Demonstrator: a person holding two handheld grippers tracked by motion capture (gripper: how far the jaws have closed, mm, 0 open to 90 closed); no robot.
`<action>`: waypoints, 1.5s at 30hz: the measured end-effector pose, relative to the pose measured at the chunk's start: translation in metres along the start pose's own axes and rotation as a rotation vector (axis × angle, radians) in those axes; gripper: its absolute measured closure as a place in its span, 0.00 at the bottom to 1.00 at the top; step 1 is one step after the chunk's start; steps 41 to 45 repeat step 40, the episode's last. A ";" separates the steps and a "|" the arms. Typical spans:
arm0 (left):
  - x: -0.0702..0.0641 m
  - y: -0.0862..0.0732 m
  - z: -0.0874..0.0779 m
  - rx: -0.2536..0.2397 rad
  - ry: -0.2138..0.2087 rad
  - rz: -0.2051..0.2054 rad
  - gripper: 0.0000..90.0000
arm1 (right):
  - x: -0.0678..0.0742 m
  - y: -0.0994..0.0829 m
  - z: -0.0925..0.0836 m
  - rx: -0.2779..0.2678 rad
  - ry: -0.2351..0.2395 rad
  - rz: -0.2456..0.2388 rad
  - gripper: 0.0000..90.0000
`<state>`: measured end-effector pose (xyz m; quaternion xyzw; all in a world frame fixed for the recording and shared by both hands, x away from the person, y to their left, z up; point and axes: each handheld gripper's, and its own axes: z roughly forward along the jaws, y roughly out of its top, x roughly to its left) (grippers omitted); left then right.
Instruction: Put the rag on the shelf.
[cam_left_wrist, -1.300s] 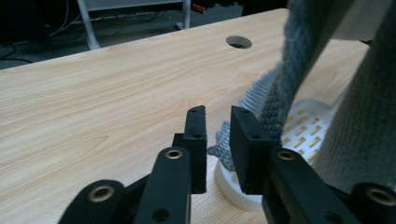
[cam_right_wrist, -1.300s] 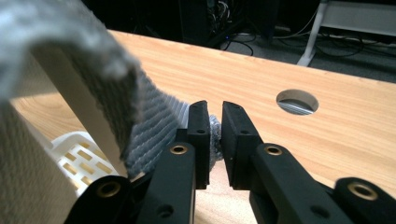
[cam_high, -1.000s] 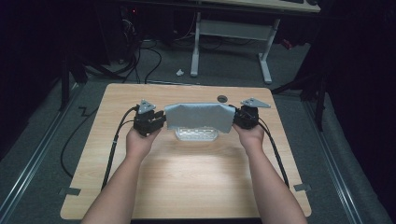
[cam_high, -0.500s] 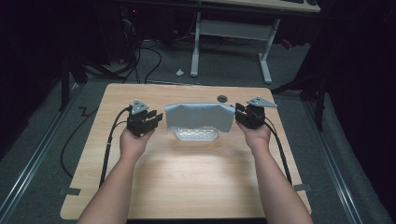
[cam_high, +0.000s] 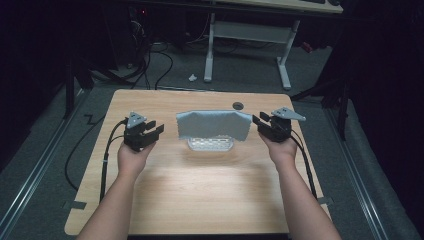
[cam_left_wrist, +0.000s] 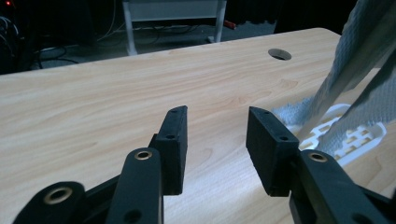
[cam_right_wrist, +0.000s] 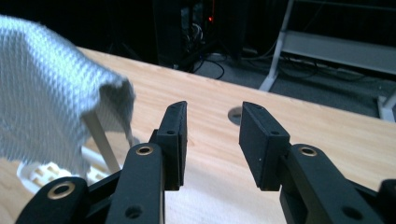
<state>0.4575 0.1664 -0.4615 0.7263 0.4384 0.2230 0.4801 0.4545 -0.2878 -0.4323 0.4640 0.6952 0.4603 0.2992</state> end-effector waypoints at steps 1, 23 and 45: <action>0.002 -0.003 -0.003 0.002 0.005 0.002 0.64 | 0.000 -0.001 -0.003 -0.001 -0.001 -0.008 0.70; -0.079 -0.084 -0.072 0.108 -0.170 0.056 0.55 | 0.074 -0.057 -0.084 0.005 0.048 -0.164 0.61; -0.139 -0.111 -0.063 0.199 -0.277 0.136 0.51 | 0.121 -0.135 -0.094 0.168 0.102 -0.181 0.53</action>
